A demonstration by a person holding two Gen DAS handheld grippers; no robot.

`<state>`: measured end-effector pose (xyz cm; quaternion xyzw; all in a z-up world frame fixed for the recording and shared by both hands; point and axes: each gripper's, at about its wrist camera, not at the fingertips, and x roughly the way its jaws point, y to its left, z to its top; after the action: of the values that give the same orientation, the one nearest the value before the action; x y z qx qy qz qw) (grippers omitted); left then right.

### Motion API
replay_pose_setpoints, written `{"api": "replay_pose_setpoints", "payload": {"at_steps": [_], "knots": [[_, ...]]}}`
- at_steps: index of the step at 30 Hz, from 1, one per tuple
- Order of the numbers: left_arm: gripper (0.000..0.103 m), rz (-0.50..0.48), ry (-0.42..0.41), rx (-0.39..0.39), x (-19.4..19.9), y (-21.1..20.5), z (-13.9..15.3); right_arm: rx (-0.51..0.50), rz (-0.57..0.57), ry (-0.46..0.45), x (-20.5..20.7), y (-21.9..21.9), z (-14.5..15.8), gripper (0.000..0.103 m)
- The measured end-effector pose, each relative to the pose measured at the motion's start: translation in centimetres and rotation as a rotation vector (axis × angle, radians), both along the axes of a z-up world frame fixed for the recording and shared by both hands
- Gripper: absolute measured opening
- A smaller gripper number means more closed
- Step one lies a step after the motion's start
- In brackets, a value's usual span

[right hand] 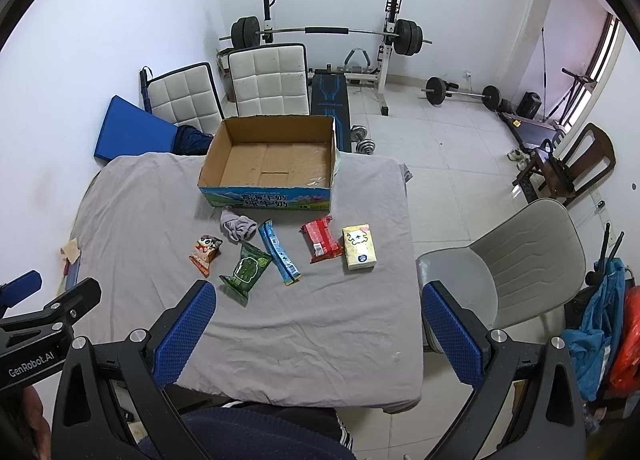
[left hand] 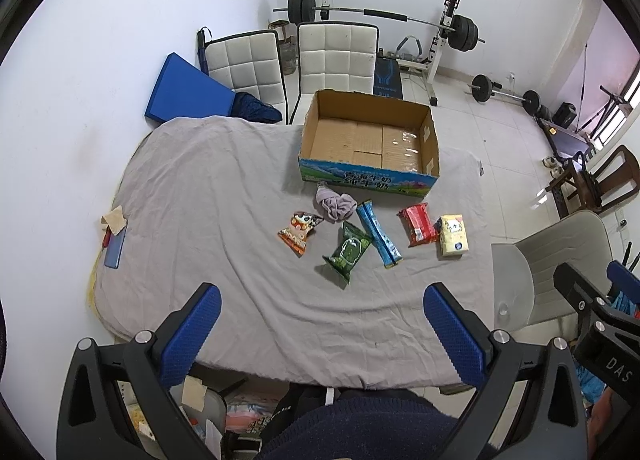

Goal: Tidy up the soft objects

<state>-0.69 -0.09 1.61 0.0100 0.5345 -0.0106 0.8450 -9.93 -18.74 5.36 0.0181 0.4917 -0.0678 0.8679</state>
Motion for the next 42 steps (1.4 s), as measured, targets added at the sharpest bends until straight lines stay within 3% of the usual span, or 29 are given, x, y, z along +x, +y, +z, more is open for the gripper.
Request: {"api": "replay_pose_setpoints", "payload": {"at_steps": [6, 12, 20, 29, 35, 38, 42], "knots": [[0.103, 0.070, 0.011, -0.029, 4.4, 1.4, -4.0, 0.013, -0.038, 0.037, 3.3, -2.3, -3.9, 0.103], [0.103, 0.072, 0.129, -0.062, 10.8, 1.0, -11.6, 0.009, -0.086, 0.144, 9.7, -6.3, -11.8, 0.103], [0.103, -0.083, 0.309, 0.015, 16.4, -3.1, -24.1, -0.021, -0.075, 0.333, 17.9, -10.2, -25.6, 0.103], [0.095, -0.195, 0.511, 0.055, 18.7, -6.5, -36.7, -0.029, -0.067, 0.486, 23.6, -13.0, -38.9, 0.103], [0.095, -0.208, 0.594, 0.076, 19.4, -6.7, -41.3, -0.029, -0.061, 0.561, 25.3, -13.9, -43.8, 0.098], [0.079, -0.212, 0.611, 0.083, 19.6, -6.6, -42.8, -0.023, -0.063, 0.579, 25.9, -14.3, -45.4, 0.098], [0.068, -0.250, 0.589, 0.091, 19.7, -7.0, -43.0, -0.019, -0.047, 0.606, 26.4, -14.4, -47.1, 0.097]]}}
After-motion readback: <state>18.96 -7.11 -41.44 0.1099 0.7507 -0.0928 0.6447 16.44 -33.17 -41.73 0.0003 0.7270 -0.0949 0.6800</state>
